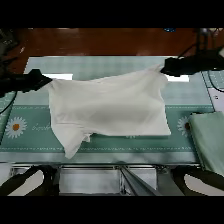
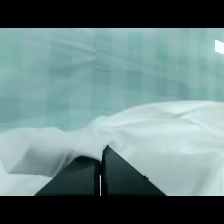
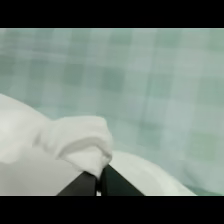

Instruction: Fold the shirts.

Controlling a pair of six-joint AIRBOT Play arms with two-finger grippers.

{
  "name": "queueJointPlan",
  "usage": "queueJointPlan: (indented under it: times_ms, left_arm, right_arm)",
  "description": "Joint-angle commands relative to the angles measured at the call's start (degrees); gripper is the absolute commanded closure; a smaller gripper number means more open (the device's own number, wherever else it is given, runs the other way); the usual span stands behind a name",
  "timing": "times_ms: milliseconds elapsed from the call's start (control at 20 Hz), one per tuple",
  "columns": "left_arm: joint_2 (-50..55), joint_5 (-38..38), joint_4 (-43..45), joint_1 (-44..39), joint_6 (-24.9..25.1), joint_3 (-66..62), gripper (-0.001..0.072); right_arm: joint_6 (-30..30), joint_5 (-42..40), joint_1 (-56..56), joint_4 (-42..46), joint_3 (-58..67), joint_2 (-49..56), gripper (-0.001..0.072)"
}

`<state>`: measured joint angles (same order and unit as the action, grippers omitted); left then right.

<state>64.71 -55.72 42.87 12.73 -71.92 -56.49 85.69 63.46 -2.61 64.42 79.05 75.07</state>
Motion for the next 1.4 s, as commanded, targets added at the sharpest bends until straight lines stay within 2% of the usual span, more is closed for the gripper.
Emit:
queueJointPlan:
  times_ms: [0, 50, 100, 150, 200, 300, 450, 550, 600, 750, 900, 1100, 1350]
  left_arm:
    - [15.2, 6.0, -8.4, -2.5, 4.7, -5.2, 0.0686]
    - [18.1, 5.5, -9.1, -2.7, 4.6, -8.0, 0.0630]
    - [20.6, 4.0, -9.0, -2.6, 3.7, -11.2, 0.0393]
    - [22.3, 1.2, -8.7, -1.6, 2.6, -14.4, 0.0203]
    - [23.3, -2.7, -7.6, 0.2, 1.5, -17.7, 0.0199]
    - [23.6, -11.0, -1.7, 5.9, -4.9, -23.6, 0.0199]
    - [20.1, -19.6, 4.9, 15.4, -5.3, -23.8, 0.0199]
    - [15.6, -20.7, 6.7, 19.3, -5.9, -15.4, 0.0199]
    - [12.8, -20.6, 6.7, 20.4, -5.4, -8.6, 0.0199]
    - [6.5, -18.0, 6.6, 24.3, -2.8, 10.1, 0.0199]
    - [5.3, -18.4, 6.7, 28.1, -1.1, 18.8, 0.0199]
    - [5.4, -15.4, 7.6, 27.8, -0.8, 22.1, 0.0199]
    - [8.5, -10.6, 9.2, 19.8, -1.8, 23.3, 0.0199]
  right_arm:
    - [2.1, -6.4, 0.3, -4.9, 7.5, 15.5, 0.0686]
    - [3.6, -5.9, 0.9, -6.3, 10.5, 18.5, 0.0575]
    - [4.2, -4.9, 1.6, -8.1, 13.0, 20.5, 0.0353]
    - [4.3, -3.0, 3.0, -9.6, 15.7, 21.6, 0.0299]
    - [4.3, -0.4, 4.7, -9.8, 17.9, 21.6, 0.0299]
    - [4.1, 8.2, 10.0, -9.0, 22.3, 20.3, 0.0300]
    - [1.3, 19.9, 17.9, -3.2, 21.1, 14.4, 0.0304]
    - [1.2, 17.8, 20.4, 2.2, 12.6, 7.9, 0.0304]
    - [1.1, 14.3, 21.2, 1.6, 5.9, 4.2, 0.0304]
    - [-2.5, 3.8, 21.4, -5.9, -17.6, -7.5, 0.0304]
    - [-7.8, 0.8, 21.5, -15.0, -33.4, -17.0, 0.0304]
    - [-8.0, 1.7, 21.4, -15.9, -39.5, -24.5, 0.0304]
    - [-7.9, 1.5, 21.4, -18.4, -39.4, -26.6, 0.0304]
